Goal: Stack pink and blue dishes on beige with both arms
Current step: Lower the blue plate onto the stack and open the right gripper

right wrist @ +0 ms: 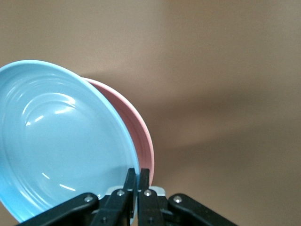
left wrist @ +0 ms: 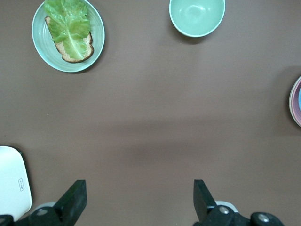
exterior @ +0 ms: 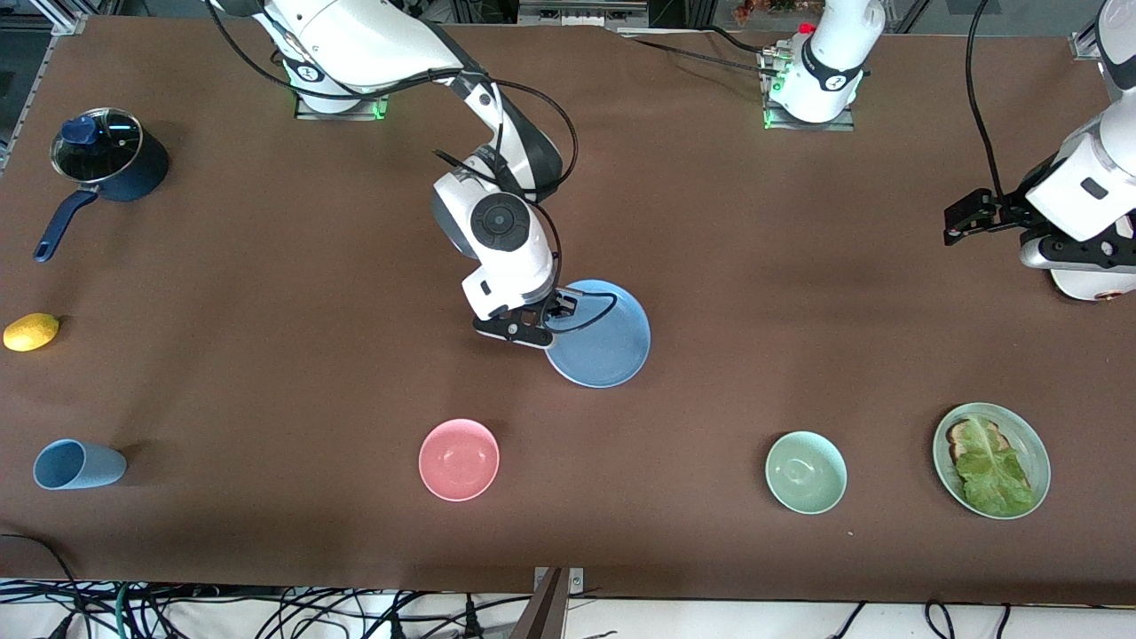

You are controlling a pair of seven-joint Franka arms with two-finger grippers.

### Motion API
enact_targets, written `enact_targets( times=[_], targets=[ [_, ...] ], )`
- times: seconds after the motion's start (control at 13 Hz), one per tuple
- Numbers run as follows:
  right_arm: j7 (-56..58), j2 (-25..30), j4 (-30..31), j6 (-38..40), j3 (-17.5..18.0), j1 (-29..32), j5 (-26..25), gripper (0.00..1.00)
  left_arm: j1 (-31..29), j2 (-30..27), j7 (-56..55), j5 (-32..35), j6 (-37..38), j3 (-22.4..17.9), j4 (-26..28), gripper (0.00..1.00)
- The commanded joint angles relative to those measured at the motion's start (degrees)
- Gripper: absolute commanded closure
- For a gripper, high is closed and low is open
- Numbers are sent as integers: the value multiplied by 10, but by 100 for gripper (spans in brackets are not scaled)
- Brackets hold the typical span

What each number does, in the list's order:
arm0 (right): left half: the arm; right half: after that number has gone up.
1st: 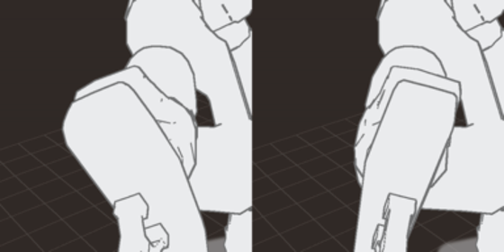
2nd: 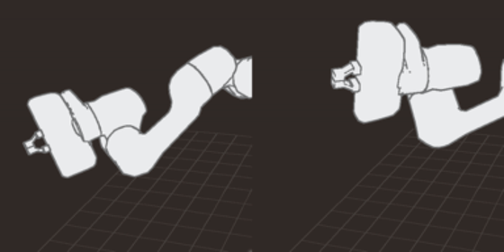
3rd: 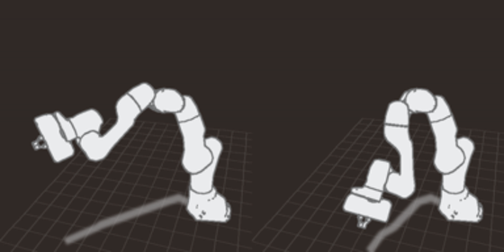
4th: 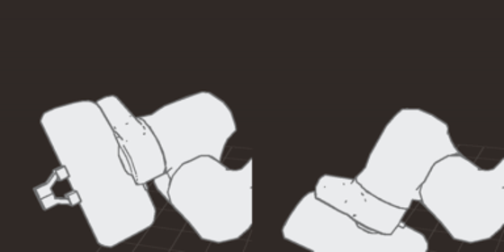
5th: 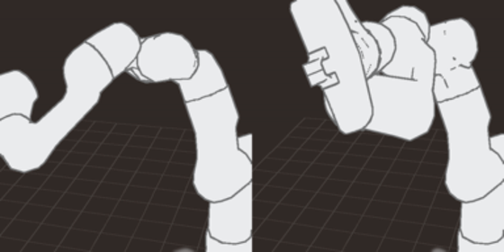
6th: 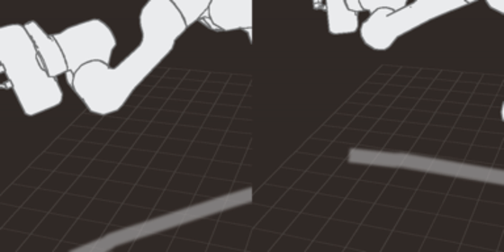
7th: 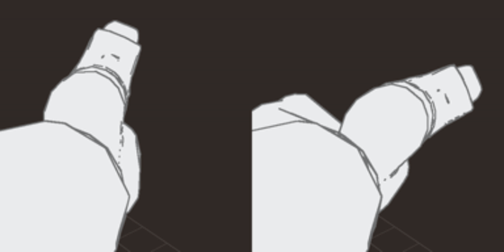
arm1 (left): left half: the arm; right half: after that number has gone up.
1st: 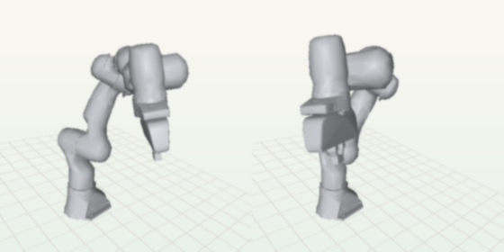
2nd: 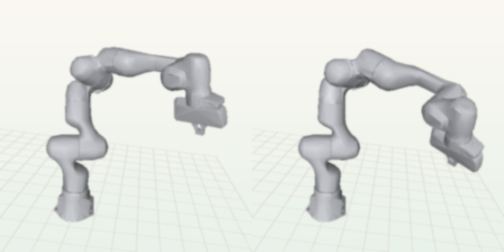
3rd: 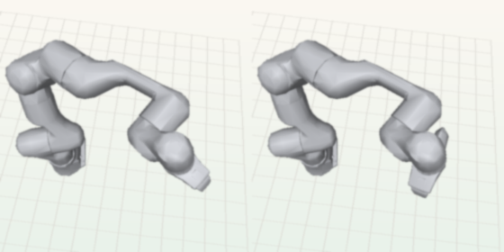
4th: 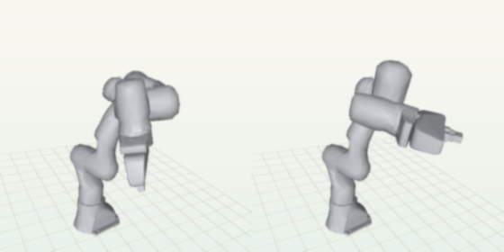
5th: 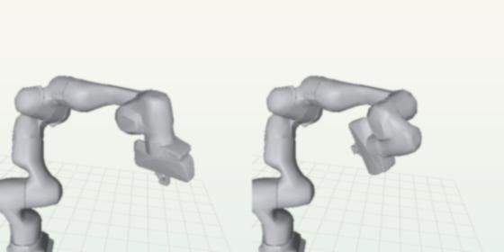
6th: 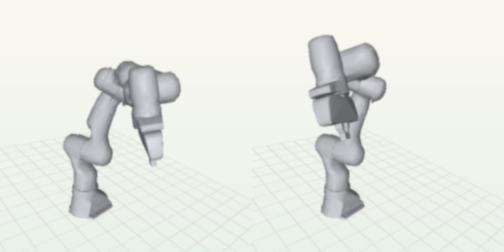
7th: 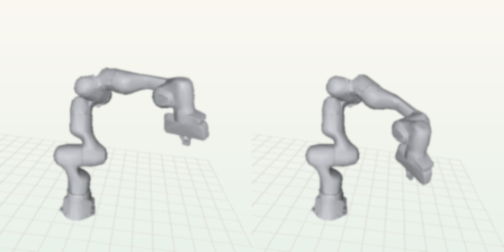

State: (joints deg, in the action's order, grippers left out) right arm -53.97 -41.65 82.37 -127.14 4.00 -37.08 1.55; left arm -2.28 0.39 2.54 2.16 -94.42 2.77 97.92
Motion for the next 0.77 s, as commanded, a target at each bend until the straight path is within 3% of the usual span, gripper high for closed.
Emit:
enact_targets(
  times=[0.0, 0.69],
  targets=[
    [-9, -12, -19, -6, -2, -4, 3, 100, 2, -9, 7, -8, 6, -2, 6, 0],
    [-4, -12, 2, 1, -2, -4, 15, 100, 2, -8, 6, -8, 6, -1, 6, 0]
  ],
)
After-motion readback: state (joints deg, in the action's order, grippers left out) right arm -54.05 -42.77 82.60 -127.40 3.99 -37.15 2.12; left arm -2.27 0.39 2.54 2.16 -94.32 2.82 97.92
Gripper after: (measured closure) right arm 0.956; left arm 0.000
